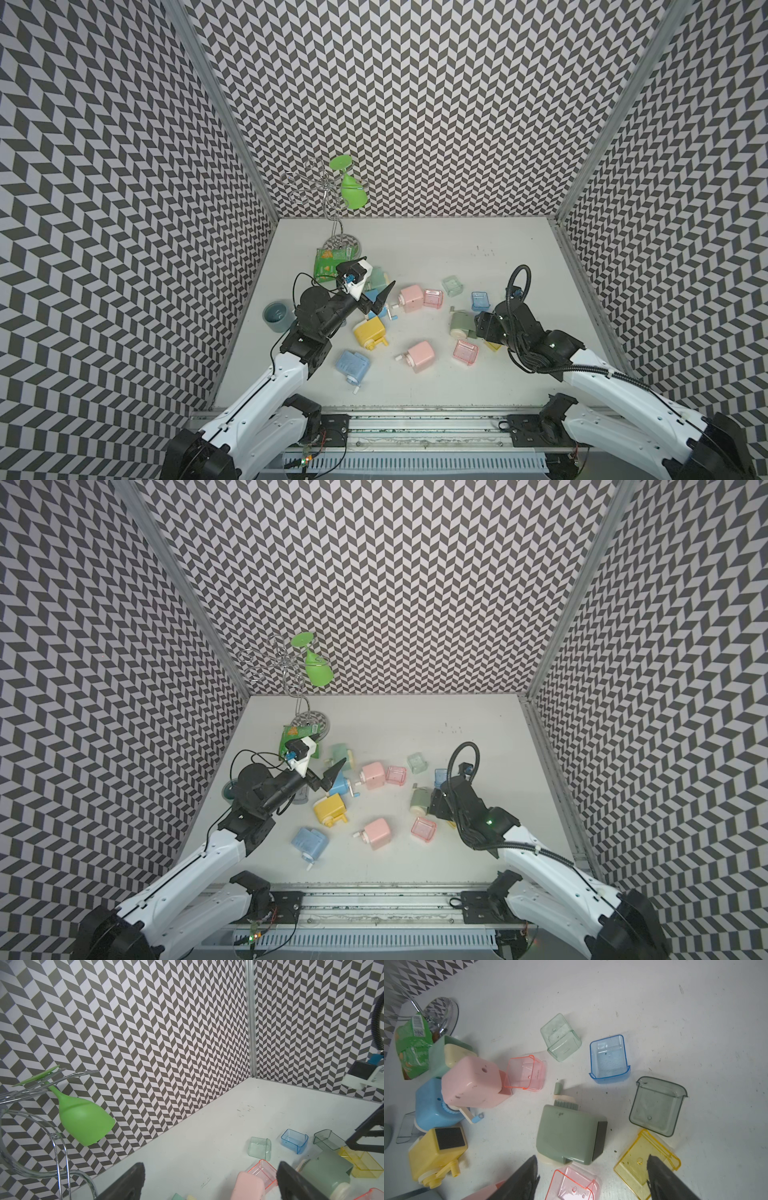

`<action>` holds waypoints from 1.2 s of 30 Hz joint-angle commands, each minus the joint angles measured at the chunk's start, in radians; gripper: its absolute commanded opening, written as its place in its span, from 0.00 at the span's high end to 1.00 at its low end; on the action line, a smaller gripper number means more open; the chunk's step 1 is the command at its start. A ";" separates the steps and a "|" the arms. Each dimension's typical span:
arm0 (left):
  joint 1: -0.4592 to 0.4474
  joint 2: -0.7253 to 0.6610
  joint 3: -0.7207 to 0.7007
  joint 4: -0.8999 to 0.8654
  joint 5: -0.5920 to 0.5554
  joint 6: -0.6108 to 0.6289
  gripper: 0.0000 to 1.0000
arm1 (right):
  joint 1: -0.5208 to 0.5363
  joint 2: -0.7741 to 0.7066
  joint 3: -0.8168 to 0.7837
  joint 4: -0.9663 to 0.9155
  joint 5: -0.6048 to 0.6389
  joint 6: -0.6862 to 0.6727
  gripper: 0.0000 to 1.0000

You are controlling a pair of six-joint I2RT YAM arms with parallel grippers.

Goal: Put the tray back into the pencil sharpener
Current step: Adjust the container at the center of the board.

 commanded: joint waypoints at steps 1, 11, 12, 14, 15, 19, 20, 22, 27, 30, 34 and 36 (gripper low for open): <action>-0.014 0.014 0.004 -0.006 -0.014 0.012 0.00 | 0.023 -0.040 -0.023 -0.082 0.012 0.074 0.19; -0.050 0.034 0.020 -0.031 -0.010 0.022 0.00 | 0.108 -0.078 -0.045 -0.094 -0.046 0.151 0.31; -0.051 0.035 0.019 -0.029 -0.010 0.020 0.00 | 0.108 -0.074 -0.041 -0.096 -0.048 0.146 0.32; -0.055 0.045 0.020 -0.029 -0.013 0.013 0.00 | 0.109 -0.064 -0.031 -0.108 -0.041 0.160 0.32; -0.056 0.049 0.025 -0.035 -0.011 0.011 0.00 | 0.111 -0.058 -0.029 -0.111 -0.039 0.174 0.32; -0.062 0.068 0.057 -0.073 -0.009 -0.003 0.00 | 0.125 -0.017 -0.037 -0.143 -0.014 0.295 0.31; -0.062 0.068 0.060 -0.074 -0.009 -0.010 0.00 | 0.127 -0.005 -0.032 -0.152 -0.011 0.315 0.31; -0.063 0.066 0.058 -0.068 -0.007 -0.019 0.00 | 0.132 0.013 -0.024 -0.145 -0.032 0.320 0.31; -0.071 0.065 0.064 -0.082 -0.017 -0.033 0.00 | 0.166 0.051 -0.035 -0.086 -0.098 0.349 0.32; -0.091 0.051 0.064 -0.097 -0.045 -0.031 0.00 | 0.177 0.089 -0.026 -0.116 -0.103 0.349 0.32; -0.111 0.032 0.071 -0.120 -0.078 -0.012 0.00 | 0.181 0.127 -0.012 -0.132 -0.108 0.346 0.34; -0.119 0.028 0.078 -0.131 -0.097 -0.018 0.00 | 0.181 0.143 -0.006 -0.126 -0.108 0.343 0.35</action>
